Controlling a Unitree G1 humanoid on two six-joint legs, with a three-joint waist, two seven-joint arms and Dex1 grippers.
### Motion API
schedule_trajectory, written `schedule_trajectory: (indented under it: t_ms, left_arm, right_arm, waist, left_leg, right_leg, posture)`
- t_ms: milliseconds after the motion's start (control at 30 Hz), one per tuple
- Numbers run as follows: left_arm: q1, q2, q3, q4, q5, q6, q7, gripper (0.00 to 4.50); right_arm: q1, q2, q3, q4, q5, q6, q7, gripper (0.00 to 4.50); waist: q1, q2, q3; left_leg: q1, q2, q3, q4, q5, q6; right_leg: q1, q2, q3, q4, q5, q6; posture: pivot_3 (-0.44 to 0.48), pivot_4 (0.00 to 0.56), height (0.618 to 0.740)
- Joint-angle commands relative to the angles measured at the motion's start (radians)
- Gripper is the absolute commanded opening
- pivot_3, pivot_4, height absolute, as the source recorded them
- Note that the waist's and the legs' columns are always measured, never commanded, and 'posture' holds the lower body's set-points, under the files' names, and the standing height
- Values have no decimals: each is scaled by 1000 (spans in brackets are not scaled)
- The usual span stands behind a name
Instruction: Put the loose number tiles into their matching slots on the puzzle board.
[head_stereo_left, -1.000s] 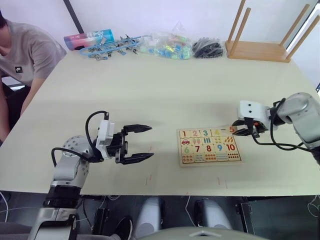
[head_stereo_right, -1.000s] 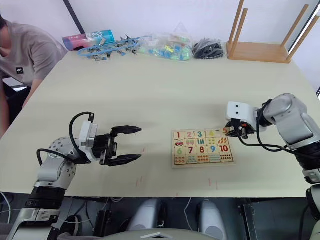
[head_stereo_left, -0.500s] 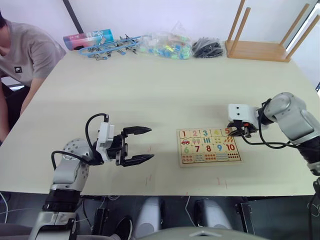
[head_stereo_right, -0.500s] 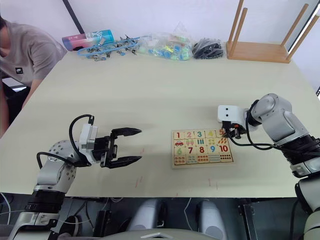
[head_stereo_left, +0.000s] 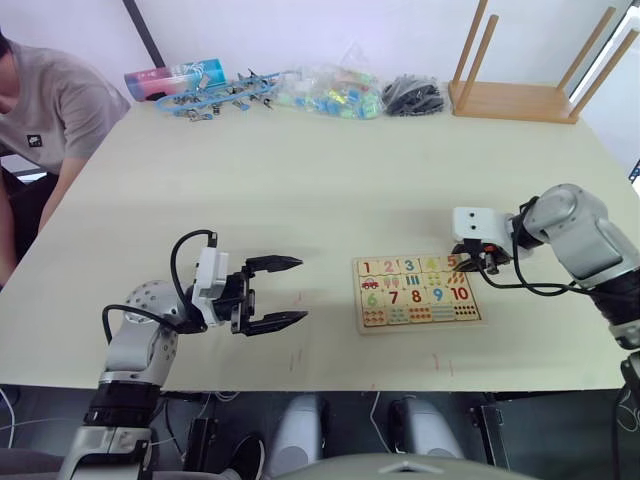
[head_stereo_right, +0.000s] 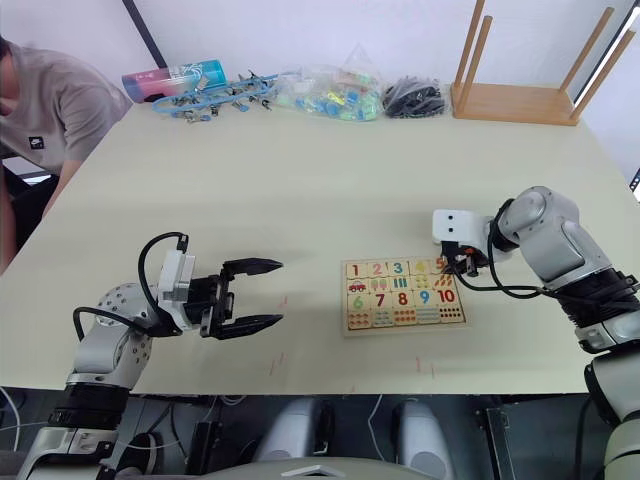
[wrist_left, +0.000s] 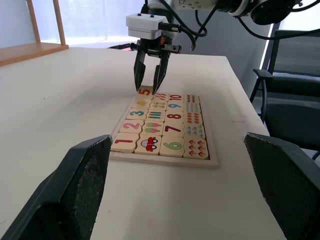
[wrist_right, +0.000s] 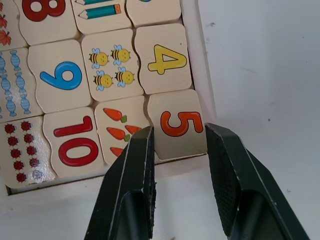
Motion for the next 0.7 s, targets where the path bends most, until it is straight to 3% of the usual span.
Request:
schedule_trajectory:
  t_ms: [33,167,233,267,333,433,700]
  left_arm:
    - [-8,-2,21,-30,-10,-11,-1,4500]
    - [-5,-3,20,-32,-10,-10,-3,4500]
    - [-8,-4,19,-30,-9,-10,-4,4500]
    - [-10,-4,18,-28,-8,-10,-4,4500]
    - [-11,-5,17,-27,-8,-9,-4,4500]
    - [-11,-4,17,-26,-8,-10,-7,4500]
    - [-17,0,18,-19,-5,-6,-6,4500]
  right_arm:
    - [-18,-5,-17,-21,-1,-5,7,935]
    - [-9,-9,-18,-21,-2,-13,7,935]
    - [-8,-11,-18,-19,0,-36,11,2052]
    - [-7,-15,-17,-20,1,-40,18,2303]
    - [-6,-20,-19,-18,0,-42,23,3363]
    - [-11,-22,-27,-8,-1,-50,20,4467]
    - [4,-59,-98,-40,54,-6,24,4467]
  waist:
    - [0,0,0]
    - [0,0,0]
    - [0,0,0]
    - [0,0,0]
    - [0,0,0]
    - [1,0,0]
    - [2,0,0]
  left_leg:
    - [0,0,0,0,0,0]
    - [0,0,0,0,0,0]
    - [0,0,0,0,0,0]
    - [0,0,0,0,0,0]
    - [0,0,0,0,0,0]
    - [0,0,0,0,0,0]
    - [0,0,0,0,0,0]
  right_leg:
    - [0,0,0,0,0,0]
    - [0,0,0,0,0,0]
    - [0,0,0,0,0,0]
    - [0,0,0,0,0,0]
    - [0,0,0,0,0,0]
    - [0,0,0,0,0,0]
    - [0,0,0,0,0,0]
  posture:
    - [0,150,737]
    - [0,150,737]
    - [0,150,737]
    - [0,150,737]
    - [0,150,737]
    - [0,150,737]
    - [0,150,737]
